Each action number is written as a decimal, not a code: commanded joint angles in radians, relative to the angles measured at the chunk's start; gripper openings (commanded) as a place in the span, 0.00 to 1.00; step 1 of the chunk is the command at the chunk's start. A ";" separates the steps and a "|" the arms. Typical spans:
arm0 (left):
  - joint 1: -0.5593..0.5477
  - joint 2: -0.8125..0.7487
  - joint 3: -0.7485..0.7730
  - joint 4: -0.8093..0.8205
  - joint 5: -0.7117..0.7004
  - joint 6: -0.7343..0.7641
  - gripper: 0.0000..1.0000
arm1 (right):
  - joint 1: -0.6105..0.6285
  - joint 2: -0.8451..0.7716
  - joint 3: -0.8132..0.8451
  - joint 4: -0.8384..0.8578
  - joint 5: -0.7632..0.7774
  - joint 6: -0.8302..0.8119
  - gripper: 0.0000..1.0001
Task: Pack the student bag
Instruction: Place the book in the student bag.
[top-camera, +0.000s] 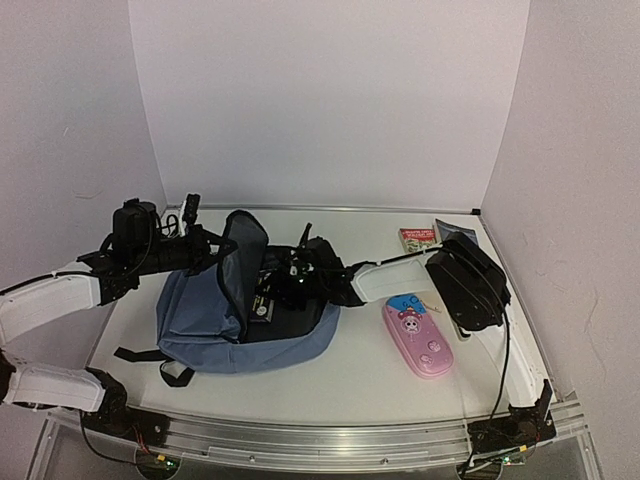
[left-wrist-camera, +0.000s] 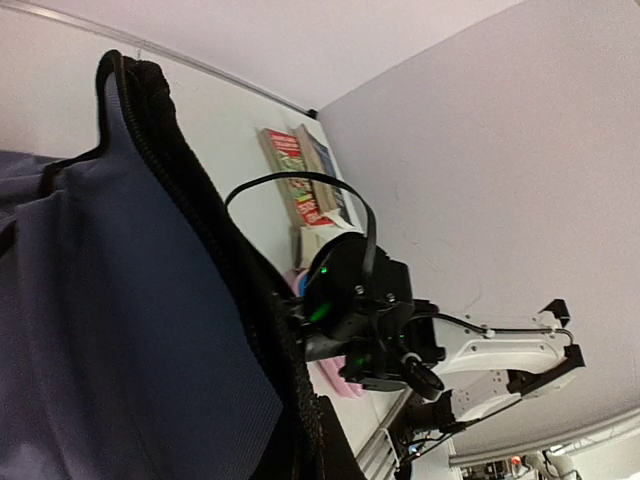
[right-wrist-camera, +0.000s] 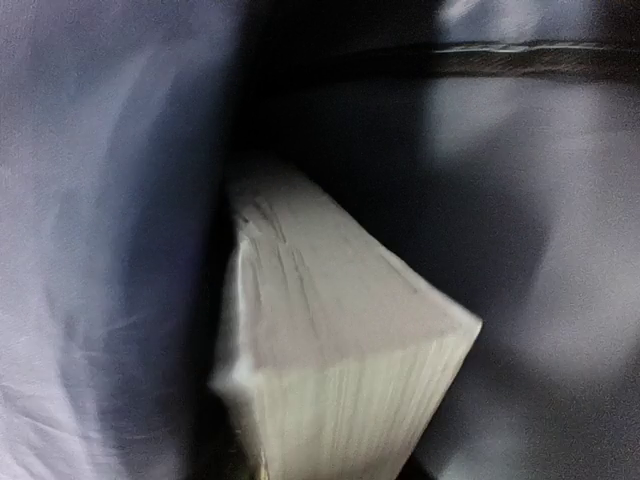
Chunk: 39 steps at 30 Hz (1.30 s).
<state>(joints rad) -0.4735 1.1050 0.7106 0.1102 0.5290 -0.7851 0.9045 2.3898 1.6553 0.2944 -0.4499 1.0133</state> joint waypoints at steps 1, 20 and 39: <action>0.017 -0.075 -0.048 -0.184 -0.181 0.011 0.00 | -0.007 -0.083 0.016 -0.126 0.146 -0.158 0.42; 0.050 -0.017 -0.157 -0.441 -0.468 -0.134 0.07 | 0.004 -0.486 -0.181 -0.251 0.262 -0.352 0.66; 0.080 -0.180 0.138 -0.742 -0.533 0.039 0.99 | -0.002 -0.970 -0.387 -0.638 0.759 -0.514 0.88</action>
<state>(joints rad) -0.4038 1.0107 0.6919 -0.5202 0.0219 -0.8612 0.9054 1.5115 1.2732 -0.1701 0.0511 0.5594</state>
